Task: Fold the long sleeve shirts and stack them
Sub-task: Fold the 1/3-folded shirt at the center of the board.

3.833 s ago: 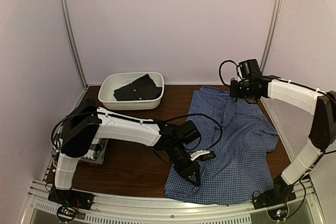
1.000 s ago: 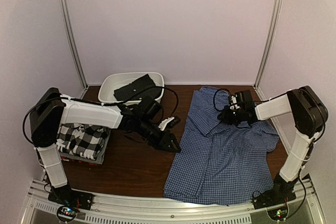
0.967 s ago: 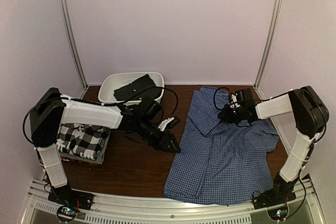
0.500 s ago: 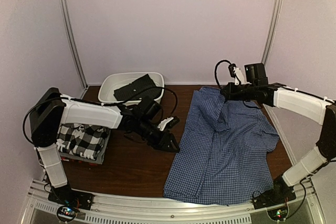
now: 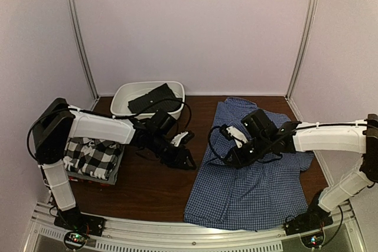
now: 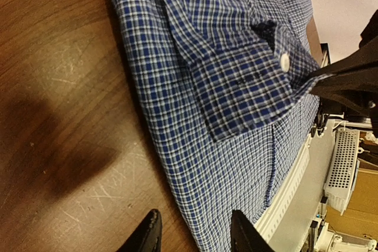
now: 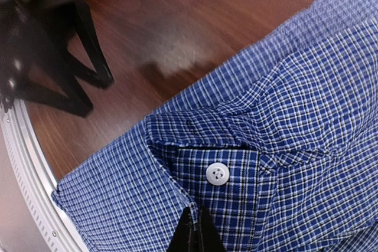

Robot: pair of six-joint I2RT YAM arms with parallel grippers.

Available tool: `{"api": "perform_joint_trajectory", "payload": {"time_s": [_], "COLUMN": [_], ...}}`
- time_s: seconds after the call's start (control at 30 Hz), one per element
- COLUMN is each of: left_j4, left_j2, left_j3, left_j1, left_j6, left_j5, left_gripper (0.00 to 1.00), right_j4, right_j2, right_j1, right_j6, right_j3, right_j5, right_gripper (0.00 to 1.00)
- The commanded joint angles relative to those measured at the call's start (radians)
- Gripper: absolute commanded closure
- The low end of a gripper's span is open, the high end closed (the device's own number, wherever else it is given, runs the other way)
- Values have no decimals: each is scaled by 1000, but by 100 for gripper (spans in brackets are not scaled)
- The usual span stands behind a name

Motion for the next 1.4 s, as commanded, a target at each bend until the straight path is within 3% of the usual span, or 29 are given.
{"api": "perform_joint_trajectory", "payload": {"time_s": [0.0,0.5,1.37], "left_j4": [21,32,50], "left_j2": [-16,-25,-23], "left_j3": [-16,-40,-56], "left_j1": [5,5,2], "left_j6": [-10,-15,-22], "left_j5": [-23,-23,3], "left_gripper": [59,59,59], "right_j4": [74,241,329], "right_j2": [-20,47,81], "right_j1": [23,124,223], "right_j6": [69,178,236], "right_j3": [-90,-138,-242], "right_j5": [-8,-54,-122], "right_gripper": [98,97,96]}}
